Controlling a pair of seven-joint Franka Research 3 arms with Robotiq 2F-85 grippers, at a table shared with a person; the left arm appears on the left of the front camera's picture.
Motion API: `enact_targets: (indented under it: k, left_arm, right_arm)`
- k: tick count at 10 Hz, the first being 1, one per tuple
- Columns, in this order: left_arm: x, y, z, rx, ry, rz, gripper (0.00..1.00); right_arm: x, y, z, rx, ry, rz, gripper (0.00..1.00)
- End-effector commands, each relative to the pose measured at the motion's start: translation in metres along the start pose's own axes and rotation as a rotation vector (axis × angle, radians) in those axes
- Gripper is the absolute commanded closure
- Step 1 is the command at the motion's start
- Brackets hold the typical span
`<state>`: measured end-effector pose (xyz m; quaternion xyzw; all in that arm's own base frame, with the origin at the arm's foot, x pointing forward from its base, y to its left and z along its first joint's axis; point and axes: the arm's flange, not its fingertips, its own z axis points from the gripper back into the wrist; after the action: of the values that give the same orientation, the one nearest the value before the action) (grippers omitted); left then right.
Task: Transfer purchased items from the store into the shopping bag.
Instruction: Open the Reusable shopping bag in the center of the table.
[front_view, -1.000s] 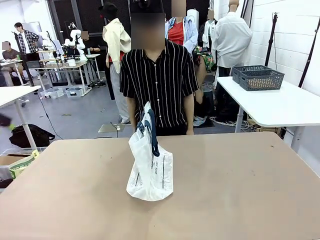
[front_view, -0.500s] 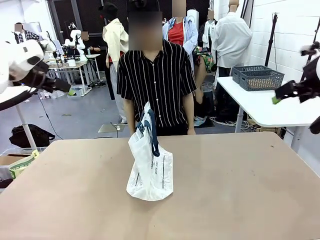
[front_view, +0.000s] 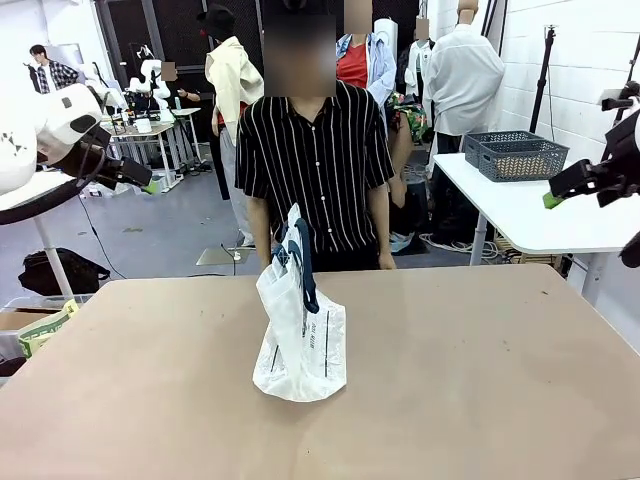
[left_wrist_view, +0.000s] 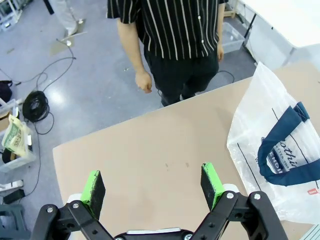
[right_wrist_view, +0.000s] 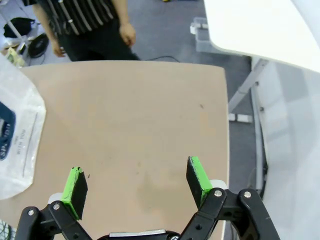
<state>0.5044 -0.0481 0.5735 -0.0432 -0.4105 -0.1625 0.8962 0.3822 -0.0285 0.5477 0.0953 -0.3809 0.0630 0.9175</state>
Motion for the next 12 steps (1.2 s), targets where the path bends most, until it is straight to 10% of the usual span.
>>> enact_targets:
  k: [1,6,12]
  left_arm:
    - [0.012,-0.01,-0.026,-0.051,-0.034,0.072,0.0]
    - [0.091,-0.092,-0.113,-0.349,0.056,0.008,0.0]
    - [0.066,-0.124,-0.152,-0.525,0.056,0.017,0.0]
  right_arm:
    - [0.014,0.048,-0.001,0.114,0.043,0.038,0.0]
    - [0.043,0.2,-0.021,0.258,0.367,0.085,0.0]
    - [0.034,0.259,-0.052,0.36,0.53,0.23,0.0]
